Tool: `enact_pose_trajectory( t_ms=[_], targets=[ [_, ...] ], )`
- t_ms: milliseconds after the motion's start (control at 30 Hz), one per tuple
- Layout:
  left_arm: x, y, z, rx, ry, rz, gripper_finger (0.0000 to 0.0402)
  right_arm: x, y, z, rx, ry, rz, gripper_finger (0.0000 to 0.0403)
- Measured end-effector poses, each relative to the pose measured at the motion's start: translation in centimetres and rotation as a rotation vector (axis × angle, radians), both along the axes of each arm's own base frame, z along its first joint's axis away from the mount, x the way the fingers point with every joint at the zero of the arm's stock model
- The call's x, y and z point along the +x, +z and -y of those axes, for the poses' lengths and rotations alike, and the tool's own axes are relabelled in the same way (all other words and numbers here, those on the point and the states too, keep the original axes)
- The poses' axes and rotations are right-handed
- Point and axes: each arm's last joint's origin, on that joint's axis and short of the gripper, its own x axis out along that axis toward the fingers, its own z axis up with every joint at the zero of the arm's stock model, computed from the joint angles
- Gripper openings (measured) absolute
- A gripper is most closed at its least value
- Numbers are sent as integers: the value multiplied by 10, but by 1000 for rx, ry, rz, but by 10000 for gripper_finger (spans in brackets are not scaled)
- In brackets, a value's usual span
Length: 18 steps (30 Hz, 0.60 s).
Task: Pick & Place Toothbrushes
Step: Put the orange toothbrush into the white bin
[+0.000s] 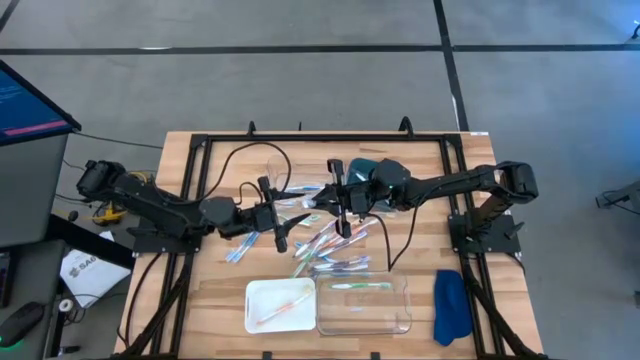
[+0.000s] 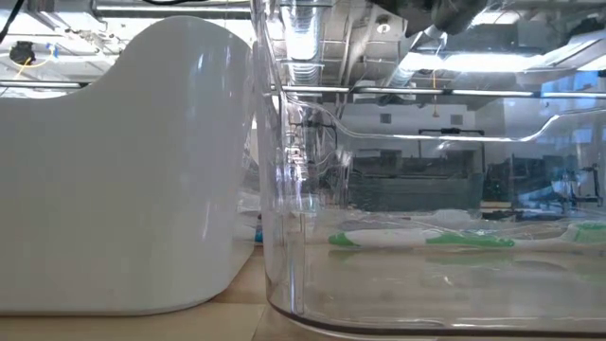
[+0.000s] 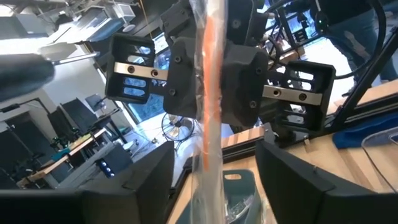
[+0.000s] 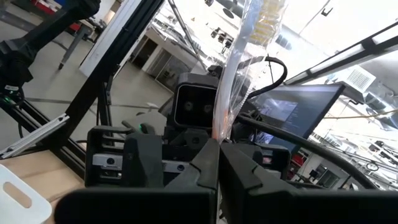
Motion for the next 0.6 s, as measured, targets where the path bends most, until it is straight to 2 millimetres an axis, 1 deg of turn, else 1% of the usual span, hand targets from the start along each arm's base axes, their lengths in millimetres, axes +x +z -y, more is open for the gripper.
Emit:
enact_pose_trajectory(
  t_ms=[600],
  targets=[
    [0,-1,1,1,-4,-6,77,0,-1,4,0,-12,-8,0]
  ],
)
